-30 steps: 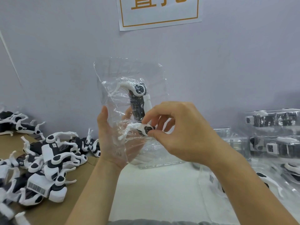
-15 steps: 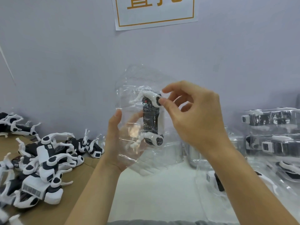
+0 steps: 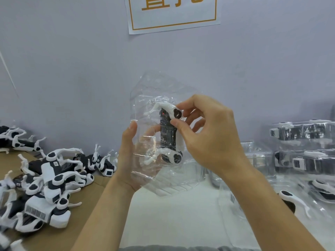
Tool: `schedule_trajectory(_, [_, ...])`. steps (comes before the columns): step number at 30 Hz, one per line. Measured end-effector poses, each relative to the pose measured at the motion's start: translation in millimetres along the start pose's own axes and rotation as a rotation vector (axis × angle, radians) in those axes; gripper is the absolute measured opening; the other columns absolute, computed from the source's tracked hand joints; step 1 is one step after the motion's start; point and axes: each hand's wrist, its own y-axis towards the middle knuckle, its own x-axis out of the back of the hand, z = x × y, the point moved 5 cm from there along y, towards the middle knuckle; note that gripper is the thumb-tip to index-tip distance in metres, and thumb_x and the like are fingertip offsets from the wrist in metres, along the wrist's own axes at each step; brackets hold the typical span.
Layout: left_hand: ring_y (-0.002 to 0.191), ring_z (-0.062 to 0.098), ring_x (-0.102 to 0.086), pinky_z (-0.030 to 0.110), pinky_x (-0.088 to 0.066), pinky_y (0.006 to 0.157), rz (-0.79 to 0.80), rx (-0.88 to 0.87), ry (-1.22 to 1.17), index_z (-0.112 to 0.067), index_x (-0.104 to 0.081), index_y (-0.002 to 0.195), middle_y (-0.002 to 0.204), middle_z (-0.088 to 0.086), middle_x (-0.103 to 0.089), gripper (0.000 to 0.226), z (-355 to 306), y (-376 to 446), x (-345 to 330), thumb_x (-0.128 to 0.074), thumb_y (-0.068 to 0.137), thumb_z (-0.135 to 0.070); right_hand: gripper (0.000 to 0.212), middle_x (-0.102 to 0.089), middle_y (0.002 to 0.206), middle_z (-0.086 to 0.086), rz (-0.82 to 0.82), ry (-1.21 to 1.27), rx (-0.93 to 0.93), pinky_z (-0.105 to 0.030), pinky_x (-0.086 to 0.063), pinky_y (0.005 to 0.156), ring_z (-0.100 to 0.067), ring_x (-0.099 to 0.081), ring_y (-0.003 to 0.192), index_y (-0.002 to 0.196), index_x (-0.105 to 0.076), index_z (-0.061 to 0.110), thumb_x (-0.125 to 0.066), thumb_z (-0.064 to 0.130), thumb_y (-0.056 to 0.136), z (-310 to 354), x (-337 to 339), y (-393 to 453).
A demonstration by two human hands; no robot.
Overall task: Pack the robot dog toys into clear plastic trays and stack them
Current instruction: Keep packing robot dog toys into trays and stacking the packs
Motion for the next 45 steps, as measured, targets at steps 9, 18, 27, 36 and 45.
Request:
schedule_trajectory(9, [0.107,0.037,-0.058,0.054,-0.038,0.103,0.024,0.016,-0.045,-0.019,-0.061,0.134,0.124,0.016,-0.063,0.084,-0.1,2.8,4.0,-0.075,0.068,-0.069,0.014,-0.058,0.084,0.007,-0.113,-0.119,0.109,-0.011,-0.043,0.062,-0.008,-0.057,0.070,0.092,-0.065,0.013,-0.075,0.009,0.085,7.8,-7.2,-6.4])
schedule_trajectory(18, [0.086,0.031,-0.071,0.042,-0.056,0.080,0.034,0.018,-0.023,-0.020,-0.070,0.119,0.106,0.015,-0.071,0.076,-1.0,3.6,1.1,-0.083,0.059,-0.065,0.014,-0.064,0.074,0.012,-0.133,0.203,-0.178,-0.012,-0.045,0.057,-0.007,-0.063,0.066,0.087,-0.070,0.024,-0.078,0.014,0.082,-9.1,-3.5,-5.0])
schedule_trajectory(27, [0.076,0.028,-0.072,0.036,-0.059,0.064,0.032,0.003,0.033,-0.018,-0.072,0.115,0.099,0.017,-0.072,0.081,-3.0,2.0,-2.6,-0.087,0.050,-0.064,0.014,-0.065,0.073,0.008,-0.136,0.157,-0.167,-0.008,-0.042,0.056,-0.007,-0.063,0.063,0.086,-0.070,0.020,-0.078,0.010,0.082,-10.1,-4.2,-6.1])
schedule_trajectory(36, [0.100,0.022,-0.072,0.037,-0.055,0.090,0.060,-0.083,0.008,-0.028,-0.075,0.116,0.114,0.006,-0.074,0.058,-9.0,-3.4,-2.3,-0.061,0.080,-0.071,0.013,-0.062,0.081,0.006,-0.088,0.022,0.083,-0.014,-0.050,0.062,-0.009,-0.062,0.071,0.092,-0.069,0.011,-0.077,0.007,0.082,7.4,-6.3,-5.7])
schedule_trajectory(45, [0.122,0.034,-0.061,0.051,-0.041,0.111,0.104,0.050,-0.073,-0.017,-0.064,0.132,0.138,0.017,-0.059,0.072,7.8,4.5,5.5,-0.064,0.082,-0.069,0.022,-0.064,0.091,0.006,-0.011,0.080,-0.049,-0.012,-0.049,0.062,-0.008,-0.063,0.078,0.105,-0.069,0.018,-0.067,0.004,0.088,-8.9,-15.3,-7.5])
